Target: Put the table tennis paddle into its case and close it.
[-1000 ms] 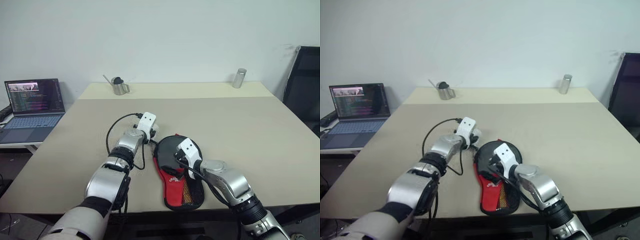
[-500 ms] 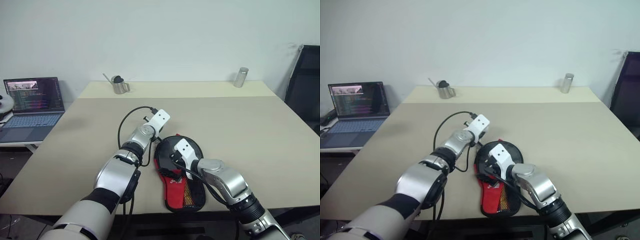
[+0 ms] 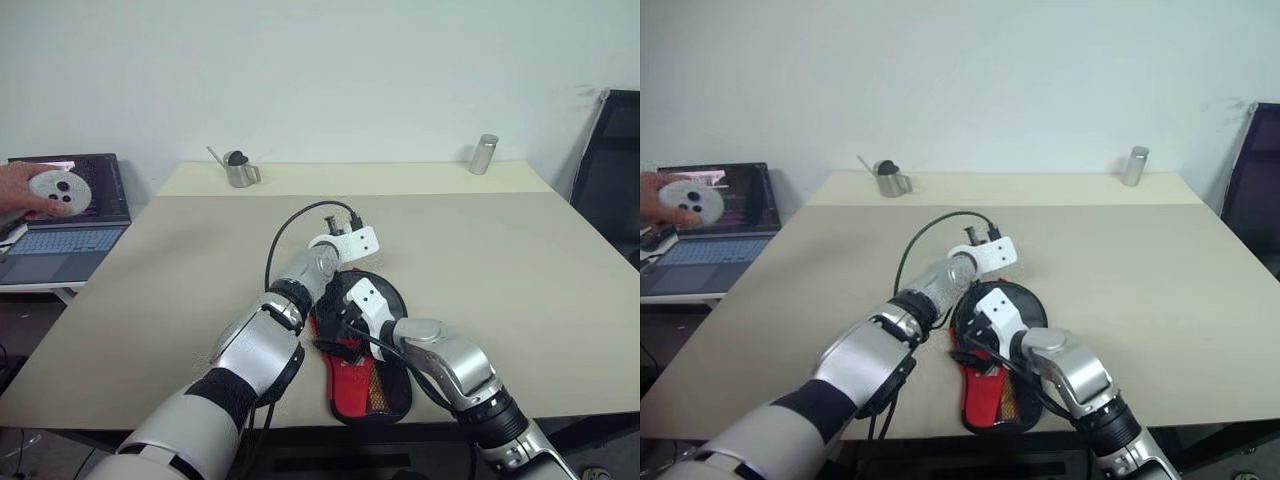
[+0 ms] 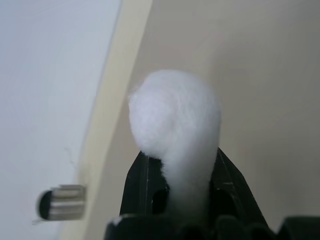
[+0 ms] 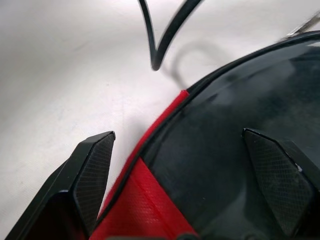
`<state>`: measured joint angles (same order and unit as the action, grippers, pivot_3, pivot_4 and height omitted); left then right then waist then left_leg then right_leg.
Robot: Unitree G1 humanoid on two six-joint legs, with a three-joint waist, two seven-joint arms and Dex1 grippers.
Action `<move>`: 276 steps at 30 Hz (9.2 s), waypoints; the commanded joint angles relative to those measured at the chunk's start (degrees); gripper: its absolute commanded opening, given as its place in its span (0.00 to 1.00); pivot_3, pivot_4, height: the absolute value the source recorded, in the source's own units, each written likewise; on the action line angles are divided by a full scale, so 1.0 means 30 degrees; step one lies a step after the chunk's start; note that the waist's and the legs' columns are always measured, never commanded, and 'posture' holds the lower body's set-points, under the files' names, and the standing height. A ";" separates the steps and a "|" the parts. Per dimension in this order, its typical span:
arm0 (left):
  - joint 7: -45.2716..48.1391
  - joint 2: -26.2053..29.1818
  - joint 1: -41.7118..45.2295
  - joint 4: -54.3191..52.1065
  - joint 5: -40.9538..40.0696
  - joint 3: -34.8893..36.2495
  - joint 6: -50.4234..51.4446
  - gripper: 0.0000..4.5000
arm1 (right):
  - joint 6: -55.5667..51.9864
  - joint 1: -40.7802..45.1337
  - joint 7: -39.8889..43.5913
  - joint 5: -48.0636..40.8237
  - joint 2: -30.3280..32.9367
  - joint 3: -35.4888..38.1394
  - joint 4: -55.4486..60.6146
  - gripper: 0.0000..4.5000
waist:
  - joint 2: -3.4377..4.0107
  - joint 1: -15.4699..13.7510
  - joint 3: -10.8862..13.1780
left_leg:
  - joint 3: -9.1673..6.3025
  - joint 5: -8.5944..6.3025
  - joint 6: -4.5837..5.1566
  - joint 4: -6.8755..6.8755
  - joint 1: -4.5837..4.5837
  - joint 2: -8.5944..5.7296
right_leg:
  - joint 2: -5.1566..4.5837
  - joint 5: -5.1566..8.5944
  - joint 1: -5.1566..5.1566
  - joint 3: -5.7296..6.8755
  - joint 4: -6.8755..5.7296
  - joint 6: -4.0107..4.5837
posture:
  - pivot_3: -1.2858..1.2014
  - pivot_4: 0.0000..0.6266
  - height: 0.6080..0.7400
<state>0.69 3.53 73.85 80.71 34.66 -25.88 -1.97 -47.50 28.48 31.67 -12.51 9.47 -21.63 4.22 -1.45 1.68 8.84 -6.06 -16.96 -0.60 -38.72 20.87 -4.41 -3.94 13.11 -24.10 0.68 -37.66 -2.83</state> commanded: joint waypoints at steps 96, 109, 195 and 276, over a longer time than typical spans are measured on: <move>1.4798 0.2675 -1.3225 -2.1595 -1.2423 0.3710 0.7472 1.00 | 0.8941 1.4333 -0.4227 0.1195 0.0560 0.7787 -2.1068 1.00 | 0.0139 -0.0150 0.0164 | 0.0021 -0.0028 0.0031 0.0000 0.0289 -0.0001 | -0.0064 -0.0050 -0.0191 -0.0067 0.0200 0.0094 | 0.52 0.24 1.00; 1.3683 0.2206 -1.3323 -2.1551 -1.2553 0.3636 0.9497 1.00 | 1.0177 1.4480 -0.6193 0.1570 -0.1386 0.9350 -2.5270 1.00 | 0.0225 0.0073 0.0112 | 0.0027 -0.0026 0.0030 -0.0028 0.0289 0.0003 | -0.0061 -0.0054 -0.0196 -0.0076 0.0145 0.0098 | 0.52 0.24 1.00; 1.3819 0.1887 -1.1398 -1.7101 -1.1828 0.2628 0.8902 1.00 | -0.3220 0.2506 0.3059 0.0664 0.9907 0.4904 -0.0344 0.01 | 0.0272 -0.0427 0.0083 | -0.0035 -0.0070 0.0109 -0.0008 -0.0026 0.0000 | -0.0045 -0.0032 0.0202 0.0018 0.0234 0.0057 | 0.52 0.24 1.00; 1.5453 0.2081 -1.1842 -1.7324 -1.0499 0.1144 0.9478 1.00 | 1.0152 -0.9374 1.7183 -0.1291 1.8680 0.2074 0.9196 0.01 | 0.0190 -0.1052 0.0097 | -0.0062 -0.0142 0.0066 -0.0008 -0.0024 0.0009 | -0.0086 0.0117 0.0288 0.0041 0.0377 -0.0171 | 0.52 0.24 1.00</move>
<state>46.21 8.29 40.87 24.47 0.62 -19.39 23.36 -17.99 0.03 82.91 -16.76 65.63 -14.91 31.21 -0.88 -1.48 9.13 -6.25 -17.39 -0.41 -38.75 20.80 -4.38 -4.20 13.46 -23.24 0.80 -36.53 -3.34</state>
